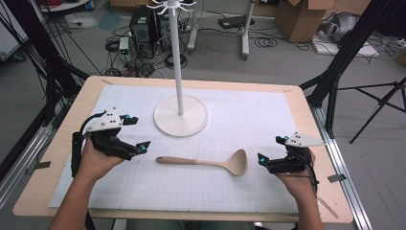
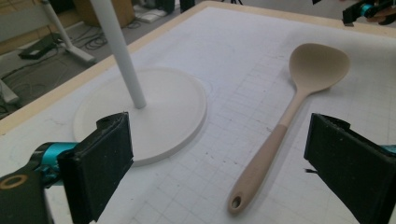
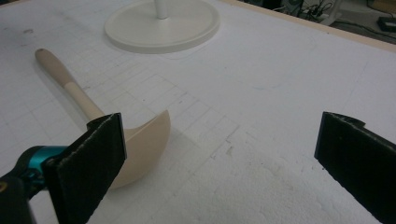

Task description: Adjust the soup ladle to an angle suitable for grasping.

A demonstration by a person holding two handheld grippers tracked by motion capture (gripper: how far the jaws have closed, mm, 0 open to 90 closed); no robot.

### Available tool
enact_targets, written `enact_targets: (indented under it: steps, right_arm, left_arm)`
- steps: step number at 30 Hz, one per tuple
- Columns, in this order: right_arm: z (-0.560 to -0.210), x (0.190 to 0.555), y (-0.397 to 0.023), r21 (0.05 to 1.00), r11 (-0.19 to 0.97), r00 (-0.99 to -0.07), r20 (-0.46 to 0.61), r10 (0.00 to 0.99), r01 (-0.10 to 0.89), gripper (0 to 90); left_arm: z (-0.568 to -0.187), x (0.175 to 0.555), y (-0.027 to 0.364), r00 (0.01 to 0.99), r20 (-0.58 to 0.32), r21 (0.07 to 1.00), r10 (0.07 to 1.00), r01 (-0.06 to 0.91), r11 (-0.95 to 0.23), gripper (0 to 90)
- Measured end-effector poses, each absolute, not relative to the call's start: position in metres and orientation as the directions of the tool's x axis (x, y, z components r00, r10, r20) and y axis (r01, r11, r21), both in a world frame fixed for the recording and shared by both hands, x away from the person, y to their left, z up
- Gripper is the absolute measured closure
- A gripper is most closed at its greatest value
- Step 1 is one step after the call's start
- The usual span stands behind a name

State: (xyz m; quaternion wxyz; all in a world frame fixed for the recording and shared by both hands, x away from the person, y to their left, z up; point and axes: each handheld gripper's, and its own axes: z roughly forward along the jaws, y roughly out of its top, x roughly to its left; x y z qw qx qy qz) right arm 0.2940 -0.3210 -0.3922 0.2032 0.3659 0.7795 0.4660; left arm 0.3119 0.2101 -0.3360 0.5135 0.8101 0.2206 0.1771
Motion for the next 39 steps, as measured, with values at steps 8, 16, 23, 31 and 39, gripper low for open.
enact_targets:
  steps: [8, 16, 23, 31, 39]
  right_arm:
    - [-0.393, 0.295, -0.321, 0.875, 0.297, -0.651, 0.025, 0.759, 0.381, 0.5]
    - [-0.393, 0.295, -0.323, 0.876, 0.284, -0.650, 0.043, 0.759, 0.390, 0.5]
    - [-0.391, 0.294, -0.324, 0.882, 0.277, -0.653, 0.046, 0.756, 0.382, 0.5]
    - [-0.390, 0.295, -0.324, 0.887, 0.269, -0.654, 0.048, 0.755, 0.375, 0.5]
    - [-0.390, 0.297, -0.324, 0.889, 0.264, -0.655, 0.052, 0.753, 0.374, 0.5]
  left_arm:
    - [-0.346, 0.306, 0.220, 0.834, 0.058, 0.918, 0.549, 0.172, -0.358, 5.2]
    - [-0.363, 0.305, 0.221, 0.841, 0.024, 0.924, 0.541, 0.188, -0.334, 1.7]
    - [-0.367, 0.302, 0.225, 0.843, 0.027, 0.920, 0.538, 0.190, -0.343, 1.7]
    - [-0.371, 0.302, 0.229, 0.845, 0.026, 0.919, 0.534, 0.190, -0.346, 1.7]
    - [-0.368, 0.301, 0.234, 0.847, 0.028, 0.923, 0.530, 0.181, -0.339, 1.7]
